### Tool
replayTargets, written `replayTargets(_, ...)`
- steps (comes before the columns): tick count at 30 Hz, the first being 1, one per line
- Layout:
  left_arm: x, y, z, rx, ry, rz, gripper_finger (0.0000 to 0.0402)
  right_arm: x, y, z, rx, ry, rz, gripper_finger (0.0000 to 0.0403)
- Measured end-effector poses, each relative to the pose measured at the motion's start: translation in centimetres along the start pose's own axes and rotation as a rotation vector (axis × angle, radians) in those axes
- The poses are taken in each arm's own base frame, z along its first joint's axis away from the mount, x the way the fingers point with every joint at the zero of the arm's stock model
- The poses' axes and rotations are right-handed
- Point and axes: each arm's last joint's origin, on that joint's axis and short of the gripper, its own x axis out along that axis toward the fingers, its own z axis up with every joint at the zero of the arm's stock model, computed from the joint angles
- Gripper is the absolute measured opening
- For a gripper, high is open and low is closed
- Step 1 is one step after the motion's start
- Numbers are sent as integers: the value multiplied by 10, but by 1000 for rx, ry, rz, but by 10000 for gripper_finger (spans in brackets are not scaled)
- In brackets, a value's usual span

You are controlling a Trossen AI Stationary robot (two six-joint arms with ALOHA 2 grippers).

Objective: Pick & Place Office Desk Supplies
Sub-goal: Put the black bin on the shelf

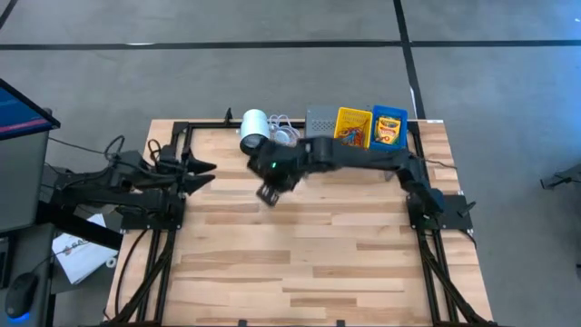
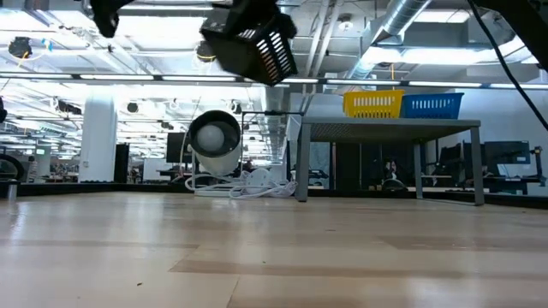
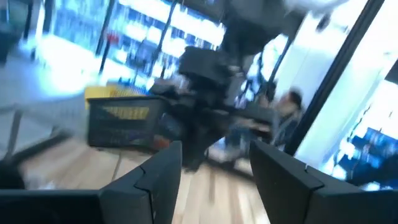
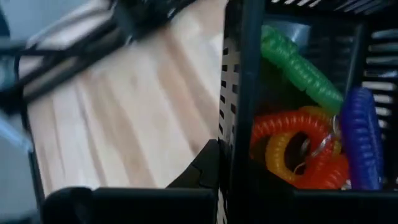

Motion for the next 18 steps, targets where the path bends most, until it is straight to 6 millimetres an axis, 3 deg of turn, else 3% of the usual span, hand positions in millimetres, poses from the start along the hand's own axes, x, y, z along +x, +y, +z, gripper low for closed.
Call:
replayTargets(7,16,10,-31,-13,-126,-25,186,-36,-44,22,194,-101,-102,0)
replayTargets(11,19,11,-27,-37,-244,23,186,-43,-63,26,249,-117,-180,0)
replayTargets(18,26,12,-32,-1,-201,27,186,-42,-79,28,313,-109,-235,0)
